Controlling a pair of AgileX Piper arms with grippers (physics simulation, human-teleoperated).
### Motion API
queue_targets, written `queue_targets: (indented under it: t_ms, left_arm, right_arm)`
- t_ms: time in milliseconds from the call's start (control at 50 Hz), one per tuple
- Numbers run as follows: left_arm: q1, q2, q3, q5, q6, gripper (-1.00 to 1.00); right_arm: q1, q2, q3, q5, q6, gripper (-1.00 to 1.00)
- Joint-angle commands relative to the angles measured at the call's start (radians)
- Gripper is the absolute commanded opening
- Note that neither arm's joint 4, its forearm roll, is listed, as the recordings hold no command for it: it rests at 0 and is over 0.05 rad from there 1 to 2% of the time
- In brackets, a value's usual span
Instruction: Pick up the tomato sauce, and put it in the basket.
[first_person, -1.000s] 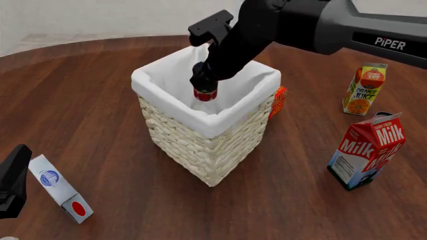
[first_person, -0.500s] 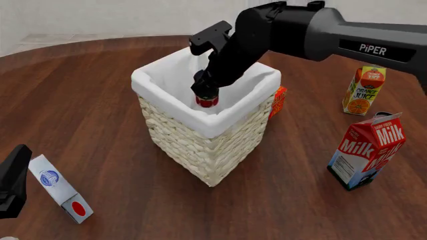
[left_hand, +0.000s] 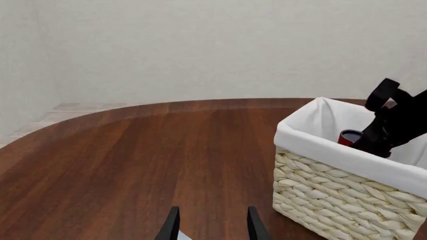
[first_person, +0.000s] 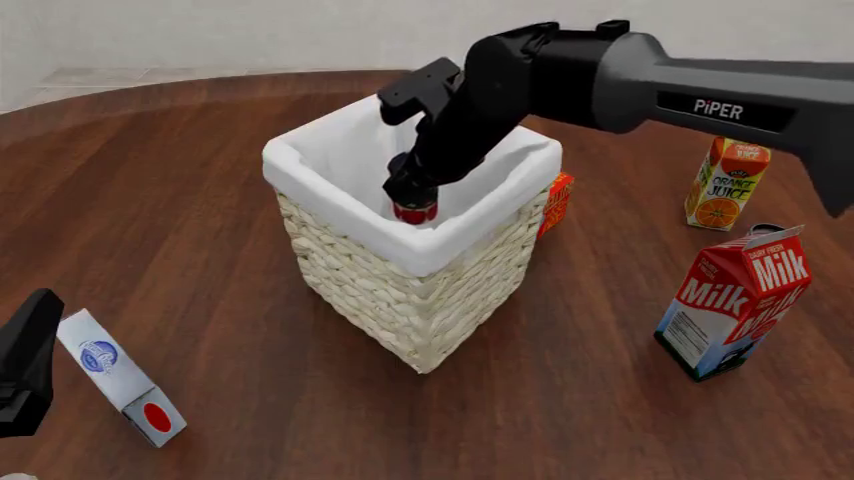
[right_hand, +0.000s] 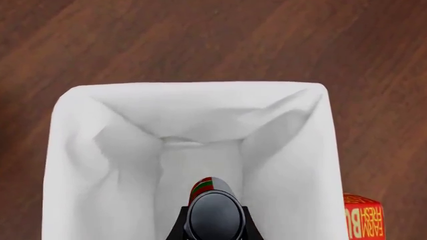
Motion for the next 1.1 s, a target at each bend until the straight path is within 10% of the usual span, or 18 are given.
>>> queue_targets:
  t_ms: [20, 280, 300, 1100]
  left_arm:
    - [0.0, 0.0, 0.0, 0.0, 0.0, 1.0]
    - [0.0, 0.0, 0.0, 0.0, 0.0, 1.0]
    - [0.0, 0.0, 0.0, 0.0, 0.0, 1.0]
    - [0.0, 0.0, 0.0, 0.0, 0.0, 1.0]
  right_arm:
    - [0.001, 0.01, -0.01, -0.002, 0.017, -1.0]
    - [0.011, 0.01, -0.02, -0.009, 0.017, -1.0]
    - [0.011, 0.01, -0.019, -0.01, 0.015, 1.0]
    - [0.021, -0.117, 0.018, 0.015, 0.005, 1.0]
